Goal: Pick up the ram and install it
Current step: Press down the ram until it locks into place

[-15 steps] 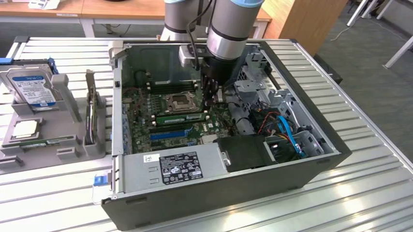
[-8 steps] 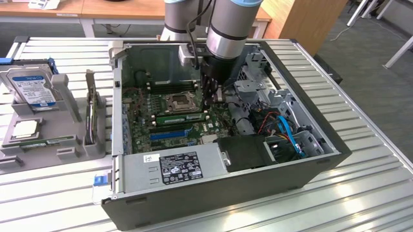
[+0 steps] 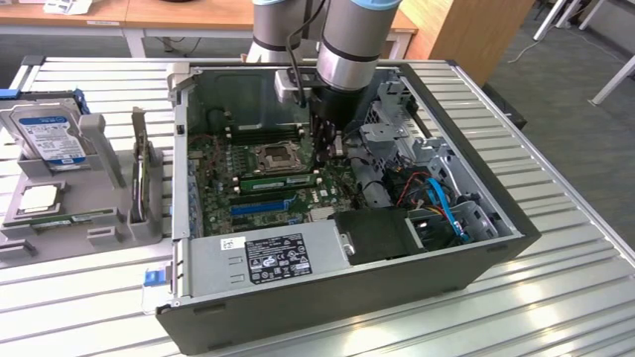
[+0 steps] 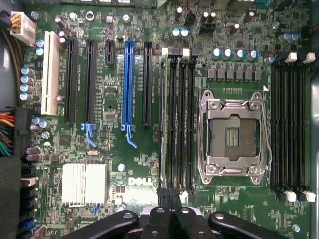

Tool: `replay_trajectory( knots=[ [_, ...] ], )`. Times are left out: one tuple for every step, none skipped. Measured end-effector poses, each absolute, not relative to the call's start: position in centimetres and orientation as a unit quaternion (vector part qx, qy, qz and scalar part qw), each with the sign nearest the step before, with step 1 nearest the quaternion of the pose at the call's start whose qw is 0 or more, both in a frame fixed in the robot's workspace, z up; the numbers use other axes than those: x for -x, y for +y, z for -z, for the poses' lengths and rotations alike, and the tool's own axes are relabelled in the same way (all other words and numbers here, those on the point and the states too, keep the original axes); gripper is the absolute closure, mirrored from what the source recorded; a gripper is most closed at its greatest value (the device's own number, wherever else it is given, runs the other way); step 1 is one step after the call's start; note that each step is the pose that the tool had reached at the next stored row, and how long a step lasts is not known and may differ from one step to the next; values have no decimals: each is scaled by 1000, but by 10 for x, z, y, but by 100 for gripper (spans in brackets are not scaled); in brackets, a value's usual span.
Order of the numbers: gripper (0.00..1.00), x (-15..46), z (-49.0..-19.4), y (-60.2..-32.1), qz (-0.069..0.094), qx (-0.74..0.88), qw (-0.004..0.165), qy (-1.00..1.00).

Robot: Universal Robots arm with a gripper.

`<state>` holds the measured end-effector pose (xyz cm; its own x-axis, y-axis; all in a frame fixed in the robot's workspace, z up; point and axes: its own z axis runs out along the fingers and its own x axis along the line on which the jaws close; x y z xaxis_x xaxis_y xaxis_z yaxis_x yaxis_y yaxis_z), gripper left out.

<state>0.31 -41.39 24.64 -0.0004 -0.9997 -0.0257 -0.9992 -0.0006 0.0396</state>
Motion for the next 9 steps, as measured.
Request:
replay_trajectory(
  knots=[
    [90, -3, -246, -414, 23, -707, 5, -707],
    [90, -3, -246, -414, 23, -707, 5, -707],
    [90, -3, -246, -414, 23, -707, 5, -707],
    [90, -3, -246, -414, 23, -707, 5, -707],
    [90, -3, -246, -414, 23, -707, 5, -707],
    [90, -3, -245, -414, 23, -707, 5, -707],
    [90, -3, -244, -414, 23, -707, 5, -707],
    [90, -3, -243, -414, 23, -707, 4, -707],
    [90, -3, -243, -414, 22, -707, 4, -707]
  ],
)
